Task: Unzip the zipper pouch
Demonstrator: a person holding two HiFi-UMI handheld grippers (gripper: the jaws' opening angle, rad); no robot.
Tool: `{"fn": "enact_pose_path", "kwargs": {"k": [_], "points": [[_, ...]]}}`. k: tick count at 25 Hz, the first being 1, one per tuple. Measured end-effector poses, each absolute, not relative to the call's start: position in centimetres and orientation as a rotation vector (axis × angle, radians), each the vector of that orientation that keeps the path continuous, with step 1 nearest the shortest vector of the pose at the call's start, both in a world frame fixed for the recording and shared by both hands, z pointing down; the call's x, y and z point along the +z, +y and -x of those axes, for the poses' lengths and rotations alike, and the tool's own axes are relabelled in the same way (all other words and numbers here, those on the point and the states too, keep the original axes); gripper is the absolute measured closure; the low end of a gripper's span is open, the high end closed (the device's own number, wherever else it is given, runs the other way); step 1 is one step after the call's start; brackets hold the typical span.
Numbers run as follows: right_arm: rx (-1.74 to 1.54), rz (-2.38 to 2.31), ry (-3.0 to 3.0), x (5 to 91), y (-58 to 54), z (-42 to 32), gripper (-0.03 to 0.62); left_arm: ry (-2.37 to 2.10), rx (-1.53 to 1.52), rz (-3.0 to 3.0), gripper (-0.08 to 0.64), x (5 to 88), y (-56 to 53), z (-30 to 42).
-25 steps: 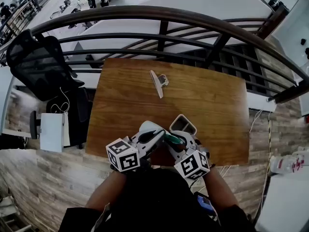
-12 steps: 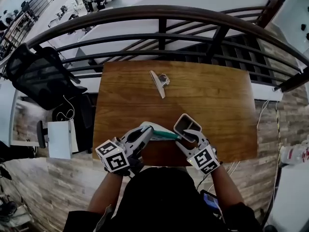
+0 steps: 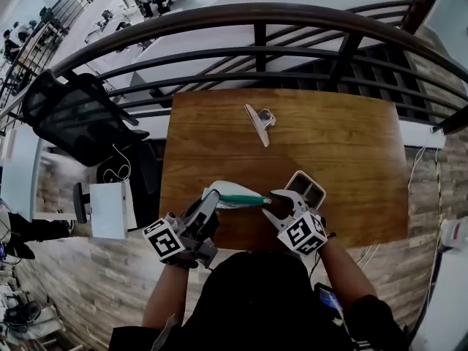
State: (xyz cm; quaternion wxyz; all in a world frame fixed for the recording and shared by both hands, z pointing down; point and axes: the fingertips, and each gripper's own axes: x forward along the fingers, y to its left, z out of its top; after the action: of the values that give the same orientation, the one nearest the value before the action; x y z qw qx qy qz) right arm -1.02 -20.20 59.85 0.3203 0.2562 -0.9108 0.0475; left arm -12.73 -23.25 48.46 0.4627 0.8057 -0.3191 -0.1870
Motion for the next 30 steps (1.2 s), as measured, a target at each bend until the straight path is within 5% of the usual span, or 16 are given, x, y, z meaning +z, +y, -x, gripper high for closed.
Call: {"fn": "enact_pose_path", "kwargs": {"k": [4, 22, 30], "points": [[0.132, -0.629, -2.438, 59.6, -20.8, 3.4, 0.526, -0.824, -0.494, -1.968, 0.535, 48.3, -23.0, 14.9], [-0.071, -0.703, -2.272, 53.6, -17.9, -3.6, 0.538, -0.788, -0.47, -1.931, 0.534, 50.9, -23.0, 11.1], [0.165, -0.627, -2.494, 54.3, -17.6, -3.2, 0.424, -0.823, -0.453, -1.887, 0.534, 52.1, -22.7, 12.2]]}}
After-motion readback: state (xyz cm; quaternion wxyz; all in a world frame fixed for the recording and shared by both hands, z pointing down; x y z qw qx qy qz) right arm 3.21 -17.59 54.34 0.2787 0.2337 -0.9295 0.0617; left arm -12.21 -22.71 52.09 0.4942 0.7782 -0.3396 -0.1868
